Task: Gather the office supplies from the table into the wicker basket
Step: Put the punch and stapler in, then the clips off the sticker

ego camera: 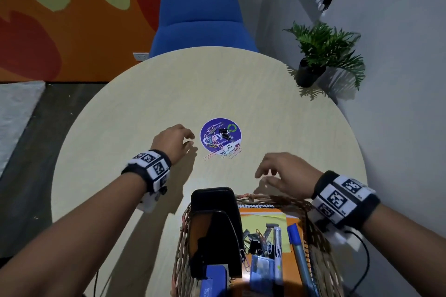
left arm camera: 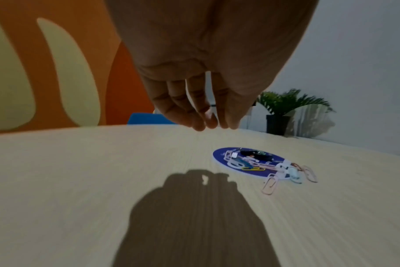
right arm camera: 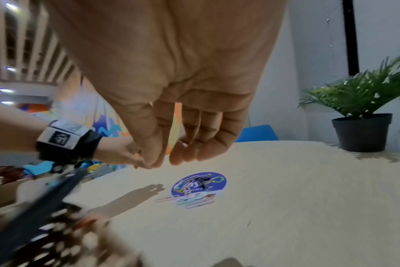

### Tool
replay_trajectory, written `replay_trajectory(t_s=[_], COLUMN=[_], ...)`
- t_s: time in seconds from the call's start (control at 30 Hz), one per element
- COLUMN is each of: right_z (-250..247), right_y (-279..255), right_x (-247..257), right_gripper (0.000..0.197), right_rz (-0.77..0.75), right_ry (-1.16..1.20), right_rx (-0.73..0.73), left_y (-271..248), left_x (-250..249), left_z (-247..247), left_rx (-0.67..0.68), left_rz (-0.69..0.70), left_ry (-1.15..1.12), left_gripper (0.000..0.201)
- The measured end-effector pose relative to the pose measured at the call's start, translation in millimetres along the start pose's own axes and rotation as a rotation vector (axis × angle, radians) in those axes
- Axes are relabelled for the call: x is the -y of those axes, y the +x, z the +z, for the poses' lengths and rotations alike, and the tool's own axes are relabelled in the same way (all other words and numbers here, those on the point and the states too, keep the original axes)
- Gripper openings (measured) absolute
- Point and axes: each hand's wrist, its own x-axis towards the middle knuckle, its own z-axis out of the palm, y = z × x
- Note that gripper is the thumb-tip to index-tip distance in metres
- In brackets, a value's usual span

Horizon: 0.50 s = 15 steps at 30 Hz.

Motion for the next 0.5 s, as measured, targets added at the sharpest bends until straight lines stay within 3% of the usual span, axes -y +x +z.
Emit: replay_trajectory(t_s=[0.2, 0.33, 0.5], right_z=[-1.6, 14.0, 19.4], right_y=[79.0, 120.0, 145.7], right_x=[-21.5, -34.4, -38.9], right_gripper=[0.014, 0.013, 0.015], right_rz=[0.214, 0.33, 0.387], right_ry=[0.156, 0.264, 0.24], right_rx=[-0.107, -0.151, -0.163], left_y=[38.1, 49.2, 59.1], left_x=[-6.5, -11.9, -9.7], left_z=[32.2, 47.4, 55.3], left_rx=[0.032, 0.008, -0.003], left_rz=[-0.167, -0.148, -0.091], left_ry=[-0.212, -0.258, -0.242], left_gripper=[0.022, 0.027, 0.027])
